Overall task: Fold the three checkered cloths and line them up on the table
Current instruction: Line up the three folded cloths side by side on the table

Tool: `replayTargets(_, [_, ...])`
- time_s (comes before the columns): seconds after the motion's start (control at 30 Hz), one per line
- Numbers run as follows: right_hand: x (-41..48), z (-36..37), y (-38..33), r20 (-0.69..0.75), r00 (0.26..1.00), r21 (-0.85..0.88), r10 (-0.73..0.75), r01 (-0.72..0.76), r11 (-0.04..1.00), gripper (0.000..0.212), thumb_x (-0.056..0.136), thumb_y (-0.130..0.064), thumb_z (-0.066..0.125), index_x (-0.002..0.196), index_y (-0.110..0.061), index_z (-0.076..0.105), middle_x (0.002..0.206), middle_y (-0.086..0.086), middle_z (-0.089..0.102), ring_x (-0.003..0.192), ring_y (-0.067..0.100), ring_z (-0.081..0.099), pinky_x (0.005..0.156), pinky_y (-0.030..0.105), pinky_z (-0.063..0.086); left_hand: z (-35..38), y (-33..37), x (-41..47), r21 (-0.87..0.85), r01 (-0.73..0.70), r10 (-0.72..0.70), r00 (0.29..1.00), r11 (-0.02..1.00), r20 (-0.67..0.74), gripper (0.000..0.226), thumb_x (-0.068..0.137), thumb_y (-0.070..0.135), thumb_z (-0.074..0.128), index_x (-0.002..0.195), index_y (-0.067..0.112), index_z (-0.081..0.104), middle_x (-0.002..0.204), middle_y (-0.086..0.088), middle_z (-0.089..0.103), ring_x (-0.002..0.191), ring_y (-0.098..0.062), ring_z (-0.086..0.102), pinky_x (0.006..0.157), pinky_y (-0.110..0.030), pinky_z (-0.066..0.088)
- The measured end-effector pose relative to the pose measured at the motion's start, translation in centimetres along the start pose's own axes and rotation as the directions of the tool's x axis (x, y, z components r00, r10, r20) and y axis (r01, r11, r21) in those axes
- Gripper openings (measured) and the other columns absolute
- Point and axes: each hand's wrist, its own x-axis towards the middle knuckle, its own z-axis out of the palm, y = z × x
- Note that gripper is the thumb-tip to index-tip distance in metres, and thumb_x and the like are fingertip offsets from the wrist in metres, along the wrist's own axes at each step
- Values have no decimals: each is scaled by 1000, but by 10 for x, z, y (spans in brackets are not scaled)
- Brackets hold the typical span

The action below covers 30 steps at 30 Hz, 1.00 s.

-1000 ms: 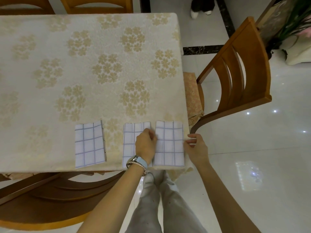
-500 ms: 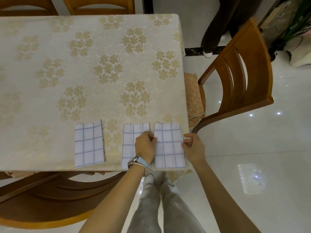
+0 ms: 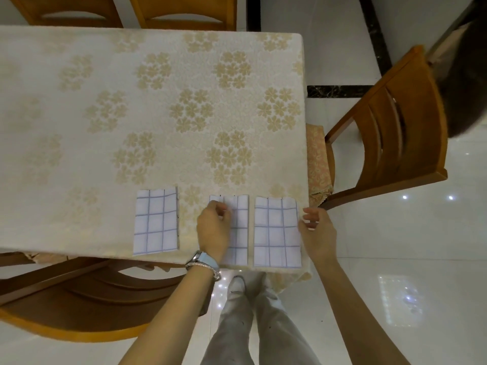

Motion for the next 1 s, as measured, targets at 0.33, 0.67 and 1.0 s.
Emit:
replayTargets(0.33, [-38, 105, -77, 346, 932, 158, -109, 57, 986, 20, 93, -13, 62, 109, -23, 55, 92, -3, 62, 86, 15, 65, 67, 15, 51, -116, -109, 31, 63, 252, -232, 946, 966, -228, 22, 92, 9, 60, 113, 5, 62, 113, -19, 62, 94, -32, 61, 80, -39, 50])
replayTargets(0.67, [-63, 213, -112, 561, 825, 9, -61, 68, 998, 30, 94, -10, 58, 123, -8, 48, 99, 7, 60, 91, 22, 61, 69, 13, 46, -148, -144, 51, -90, 322, -332, 933, 942, -140, 25, 95, 8, 57, 119, 8, 59, 113, -10, 64, 95, -20, 56, 85, -35, 49])
replayTargets(1.0, [-64, 235, -119, 568, 823, -36, -2, 28, 999, 19, 94, -17, 59, 111, -11, 53, 100, 10, 66, 90, 27, 67, 86, 47, 56, -147, -144, 66, -62, 360, -365, 923, 931, -120, 23, 97, 16, 57, 112, 2, 66, 111, -15, 68, 103, -30, 61, 81, -29, 42])
